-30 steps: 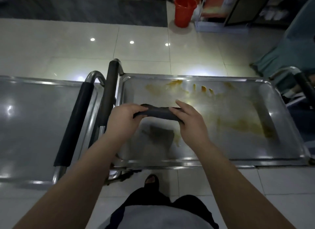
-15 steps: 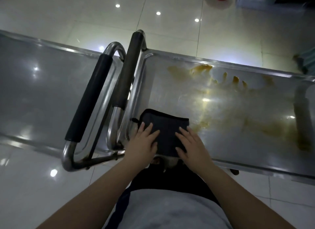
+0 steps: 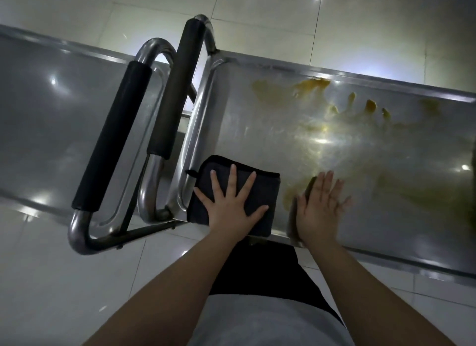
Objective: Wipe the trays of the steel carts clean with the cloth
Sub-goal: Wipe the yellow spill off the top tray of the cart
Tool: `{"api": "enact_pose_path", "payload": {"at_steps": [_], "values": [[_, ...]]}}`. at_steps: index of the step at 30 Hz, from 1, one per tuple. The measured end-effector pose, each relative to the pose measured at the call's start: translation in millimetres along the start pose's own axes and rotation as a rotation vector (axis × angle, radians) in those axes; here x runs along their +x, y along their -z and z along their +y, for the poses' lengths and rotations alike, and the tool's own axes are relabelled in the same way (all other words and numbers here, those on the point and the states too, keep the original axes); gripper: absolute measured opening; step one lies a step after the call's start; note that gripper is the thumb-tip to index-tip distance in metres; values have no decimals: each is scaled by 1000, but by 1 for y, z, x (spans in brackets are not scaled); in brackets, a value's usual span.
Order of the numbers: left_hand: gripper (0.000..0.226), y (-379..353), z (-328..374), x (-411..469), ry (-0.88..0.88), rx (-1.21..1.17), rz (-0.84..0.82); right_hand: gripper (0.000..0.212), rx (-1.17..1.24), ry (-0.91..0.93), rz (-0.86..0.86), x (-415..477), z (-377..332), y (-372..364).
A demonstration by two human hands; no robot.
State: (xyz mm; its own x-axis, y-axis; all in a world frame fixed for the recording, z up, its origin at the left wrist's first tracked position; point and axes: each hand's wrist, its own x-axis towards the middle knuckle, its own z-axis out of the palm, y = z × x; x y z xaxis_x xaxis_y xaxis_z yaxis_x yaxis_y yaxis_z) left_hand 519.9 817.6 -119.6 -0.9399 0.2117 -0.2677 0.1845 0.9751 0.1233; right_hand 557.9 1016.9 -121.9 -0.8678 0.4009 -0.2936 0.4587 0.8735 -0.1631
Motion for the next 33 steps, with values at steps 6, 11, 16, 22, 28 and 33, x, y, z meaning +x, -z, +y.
{"api": "enact_pose_path", "payload": {"at_steps": [6,11,16,22,28,33], "values": [[87,-5,-1,3,45,18,9,72,-12,83,14,7,-1,-14],[87,-3,-8,20,33,56,7,67,4,127,54,4,3,-19],[87,11,-21,70,12,72,9,64,22,141,95,5,5,-22],[85,31,-11,143,23,51,-8,64,-29,134,74,9,4,-23],[88,22,-6,108,16,50,6,64,-66,100,24,8,3,-22],[90,-8,-2,16,9,45,55,63,-99,101,-36,9,5,-20]]}}
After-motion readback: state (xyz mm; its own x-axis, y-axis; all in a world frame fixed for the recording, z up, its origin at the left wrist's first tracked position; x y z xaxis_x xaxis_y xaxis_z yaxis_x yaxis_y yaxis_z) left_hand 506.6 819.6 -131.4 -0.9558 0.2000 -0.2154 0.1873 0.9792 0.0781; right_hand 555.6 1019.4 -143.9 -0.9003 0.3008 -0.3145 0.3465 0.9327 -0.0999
